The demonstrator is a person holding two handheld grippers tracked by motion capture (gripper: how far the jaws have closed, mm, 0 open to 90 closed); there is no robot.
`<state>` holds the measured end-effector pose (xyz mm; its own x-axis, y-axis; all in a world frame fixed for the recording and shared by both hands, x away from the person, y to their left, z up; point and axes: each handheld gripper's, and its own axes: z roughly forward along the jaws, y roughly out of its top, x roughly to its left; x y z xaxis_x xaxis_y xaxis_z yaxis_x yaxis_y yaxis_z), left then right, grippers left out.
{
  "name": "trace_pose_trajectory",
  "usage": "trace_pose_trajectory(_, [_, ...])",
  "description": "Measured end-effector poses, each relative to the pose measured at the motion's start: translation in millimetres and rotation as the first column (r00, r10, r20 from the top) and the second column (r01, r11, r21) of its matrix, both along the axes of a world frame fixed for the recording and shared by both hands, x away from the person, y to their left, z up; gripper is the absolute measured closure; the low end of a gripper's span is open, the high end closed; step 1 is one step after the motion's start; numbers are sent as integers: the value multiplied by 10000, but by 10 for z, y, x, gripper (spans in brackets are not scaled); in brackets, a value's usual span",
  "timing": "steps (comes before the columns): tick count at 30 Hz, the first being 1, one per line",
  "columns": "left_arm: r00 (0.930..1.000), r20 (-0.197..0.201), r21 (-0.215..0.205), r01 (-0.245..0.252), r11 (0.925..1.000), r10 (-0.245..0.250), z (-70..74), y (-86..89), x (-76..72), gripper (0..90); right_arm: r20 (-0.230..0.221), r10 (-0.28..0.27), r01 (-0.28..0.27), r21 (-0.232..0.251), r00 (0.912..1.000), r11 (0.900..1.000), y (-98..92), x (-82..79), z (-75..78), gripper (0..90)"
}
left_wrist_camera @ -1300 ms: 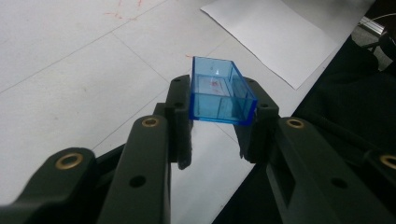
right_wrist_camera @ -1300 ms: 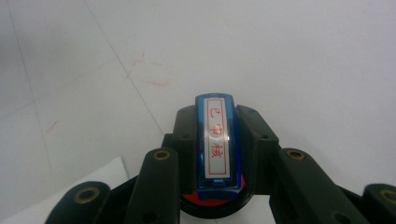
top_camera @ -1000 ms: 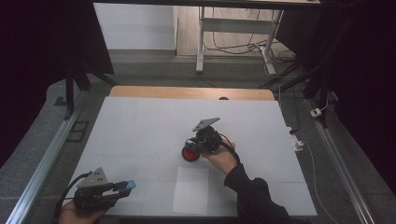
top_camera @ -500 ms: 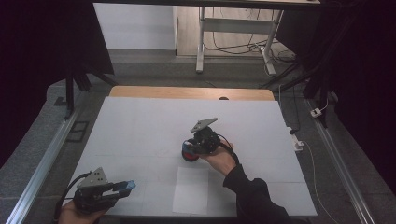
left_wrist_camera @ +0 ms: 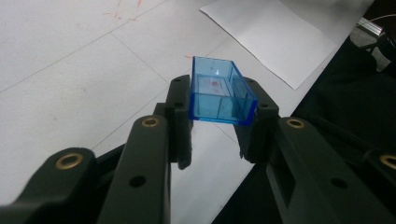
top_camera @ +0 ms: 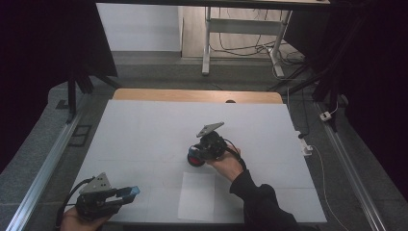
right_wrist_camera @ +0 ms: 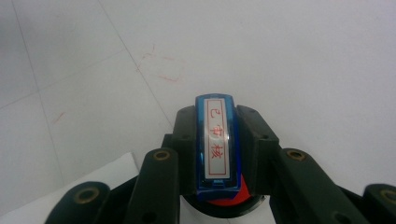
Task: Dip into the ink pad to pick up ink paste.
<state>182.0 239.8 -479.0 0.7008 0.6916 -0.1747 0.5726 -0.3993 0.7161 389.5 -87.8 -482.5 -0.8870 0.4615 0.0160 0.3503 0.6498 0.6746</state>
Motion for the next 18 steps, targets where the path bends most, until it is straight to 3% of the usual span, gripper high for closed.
trace_pose_trajectory(7, [10000,-47,1,-16,10000,16,0,3,5,684,279,-68,74,-217,9996,9997,35,-51,-3,704])
trace_pose_trajectory(18, [10000,-76,-14,-24,10000,24,0,4,7,684,-926,-399,495,1039,9949,9934,-110,84,-67,706])
